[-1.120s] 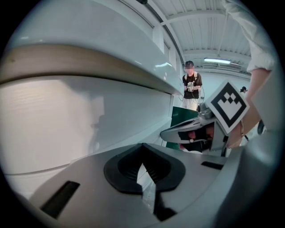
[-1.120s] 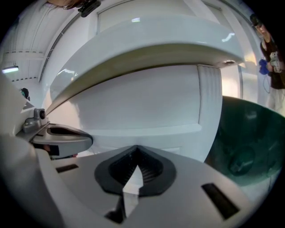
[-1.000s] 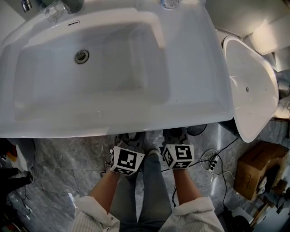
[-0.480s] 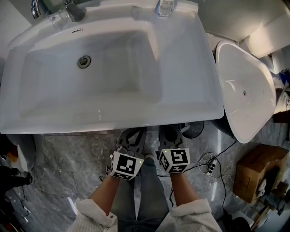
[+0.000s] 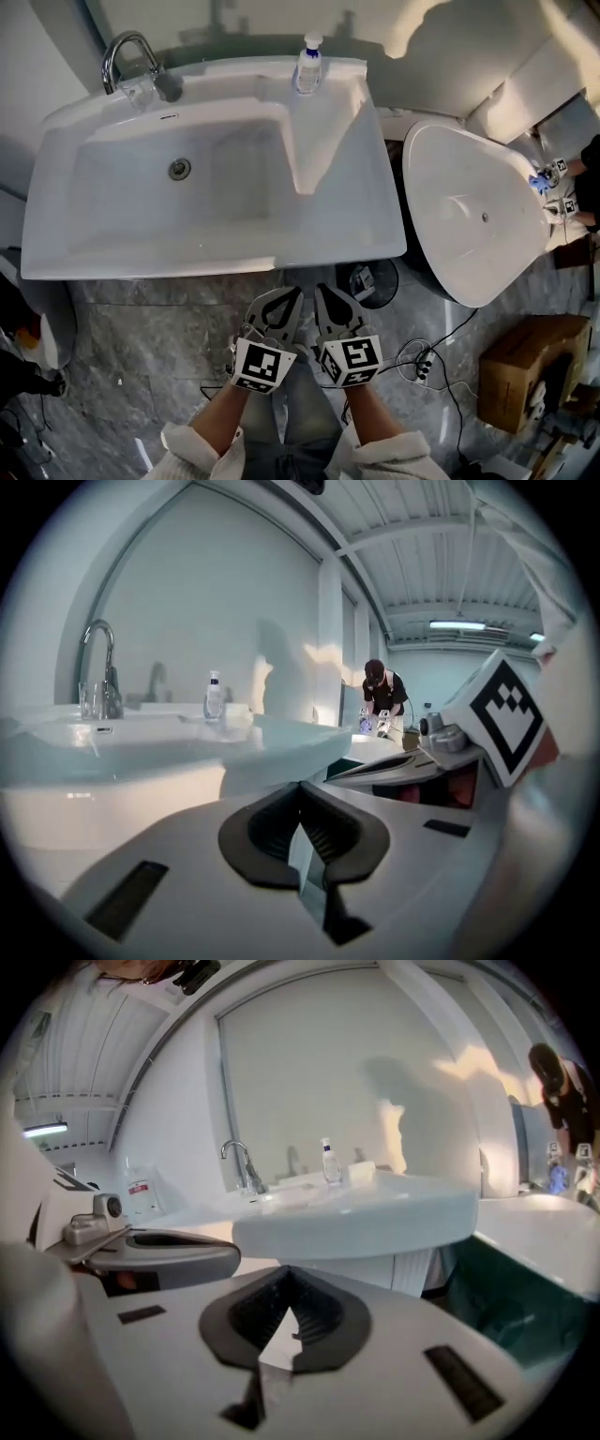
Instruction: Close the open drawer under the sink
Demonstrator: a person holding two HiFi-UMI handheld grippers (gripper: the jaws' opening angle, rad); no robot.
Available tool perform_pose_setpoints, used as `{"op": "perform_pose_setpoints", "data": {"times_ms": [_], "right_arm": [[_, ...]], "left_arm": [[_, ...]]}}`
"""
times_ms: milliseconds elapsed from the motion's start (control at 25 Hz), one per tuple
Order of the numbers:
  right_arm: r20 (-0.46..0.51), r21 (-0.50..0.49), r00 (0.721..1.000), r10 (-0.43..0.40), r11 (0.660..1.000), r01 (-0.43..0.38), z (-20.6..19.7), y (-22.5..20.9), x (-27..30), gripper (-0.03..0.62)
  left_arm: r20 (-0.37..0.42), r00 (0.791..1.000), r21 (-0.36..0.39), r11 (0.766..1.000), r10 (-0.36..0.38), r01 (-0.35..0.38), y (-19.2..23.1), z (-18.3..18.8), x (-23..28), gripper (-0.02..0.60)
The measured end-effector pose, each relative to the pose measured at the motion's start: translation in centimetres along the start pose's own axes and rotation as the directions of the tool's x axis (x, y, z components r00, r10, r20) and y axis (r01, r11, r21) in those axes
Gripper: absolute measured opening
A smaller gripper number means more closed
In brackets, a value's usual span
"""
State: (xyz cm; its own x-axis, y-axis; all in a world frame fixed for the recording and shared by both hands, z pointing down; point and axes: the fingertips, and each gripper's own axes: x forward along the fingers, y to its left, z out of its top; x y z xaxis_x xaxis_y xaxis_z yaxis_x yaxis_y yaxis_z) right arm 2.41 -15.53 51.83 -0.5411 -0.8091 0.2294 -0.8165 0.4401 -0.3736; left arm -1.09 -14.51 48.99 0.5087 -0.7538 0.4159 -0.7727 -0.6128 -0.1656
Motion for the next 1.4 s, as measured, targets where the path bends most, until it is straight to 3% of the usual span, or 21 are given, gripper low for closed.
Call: {"op": "perform_pose_setpoints", "data": {"times_ms": [440,760,1040,1240,1400], "right_arm": [[0.146,-0.043,0.986,0.081,0.996,-0.076,12.6,2.3,-8.3,0.009],[0.283,-0.058,0.944,0.172,0.985,-0.162,21.1,5.2,-13.6,0.011],[0.298,-0.135,0.917,0.266,0.962,-0.236,25.4,8.9,-16.2,0.009],[0.297,-0.157,0.911,0.285,0.956,-0.248,26.3,10.2,-17.8,0.009],[0.29,-0.163,0.913,0.285,0.955,-0.247,26.4,10.4,-18.6,0.009]], "left_arm": [[0.137,0.99,0.0,1.0,0.013,-0.014,-3.5,12.7,-4.3,0.015],[0.22,0.975,0.042,0.999,-0.02,0.011,-5.2,21.5,-8.2,0.015],[0.269,0.963,0.057,0.998,-0.02,0.005,-5.2,25.8,-11.6,0.015],[0.295,0.954,0.069,0.997,-0.046,0.027,-5.9,27.1,-13.4,0.015],[0.315,0.946,0.036,0.998,-0.068,0.06,-6.7,27.7,-14.5,0.015]]}}
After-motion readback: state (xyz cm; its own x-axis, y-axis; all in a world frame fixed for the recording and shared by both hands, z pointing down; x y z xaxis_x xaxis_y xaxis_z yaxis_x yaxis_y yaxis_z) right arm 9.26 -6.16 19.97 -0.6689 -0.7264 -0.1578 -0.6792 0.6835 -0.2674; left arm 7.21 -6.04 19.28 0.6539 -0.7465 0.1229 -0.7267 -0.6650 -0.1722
